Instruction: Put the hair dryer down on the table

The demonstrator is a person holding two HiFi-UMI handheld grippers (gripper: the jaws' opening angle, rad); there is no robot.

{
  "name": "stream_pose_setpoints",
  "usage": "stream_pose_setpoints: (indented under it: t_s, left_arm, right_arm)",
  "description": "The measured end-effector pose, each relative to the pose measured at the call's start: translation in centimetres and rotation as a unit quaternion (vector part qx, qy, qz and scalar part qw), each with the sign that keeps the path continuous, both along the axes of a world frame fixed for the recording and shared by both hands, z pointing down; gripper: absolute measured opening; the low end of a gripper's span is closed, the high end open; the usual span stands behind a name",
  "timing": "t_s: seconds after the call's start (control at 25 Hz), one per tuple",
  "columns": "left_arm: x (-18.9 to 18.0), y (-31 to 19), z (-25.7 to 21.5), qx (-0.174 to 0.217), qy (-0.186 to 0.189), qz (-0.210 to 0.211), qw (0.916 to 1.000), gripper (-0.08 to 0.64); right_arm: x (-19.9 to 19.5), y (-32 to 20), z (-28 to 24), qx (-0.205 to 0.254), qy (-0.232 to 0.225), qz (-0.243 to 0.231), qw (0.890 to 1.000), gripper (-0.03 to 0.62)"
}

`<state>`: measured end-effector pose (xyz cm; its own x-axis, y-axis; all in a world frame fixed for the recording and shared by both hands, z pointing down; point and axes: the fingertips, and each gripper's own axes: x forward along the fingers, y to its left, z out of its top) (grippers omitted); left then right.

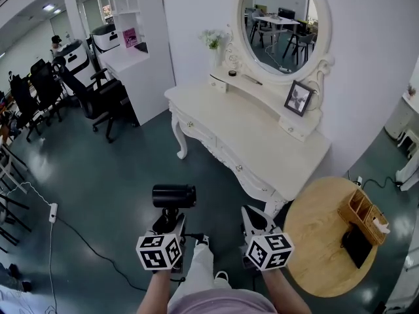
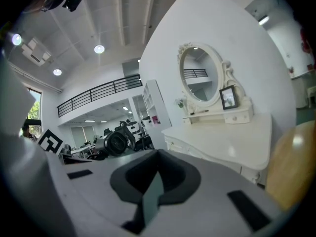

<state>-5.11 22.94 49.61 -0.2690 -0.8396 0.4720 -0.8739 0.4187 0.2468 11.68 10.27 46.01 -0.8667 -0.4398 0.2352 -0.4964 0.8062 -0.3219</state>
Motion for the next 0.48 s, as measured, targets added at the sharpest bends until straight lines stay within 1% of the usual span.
stream_pose_setpoints:
  t_s: [0.24, 0.48]
  left_arm:
    - [-3.6, -4.3, 0.8, 0.002, 0.004, 0.013, 0.9999, 0.222]
    - [-9.4, -10.3, 1.1, 0.012, 0.013, 0.029, 0.9994, 0.222]
  right_arm:
    - [-3.7, -3.5, 0.7, -0.001, 0.004, 0.01, 1.0, 0.003]
    - [-9.9, -9.0, 0.7, 0.004, 0.011, 0.02, 1.0, 0.003]
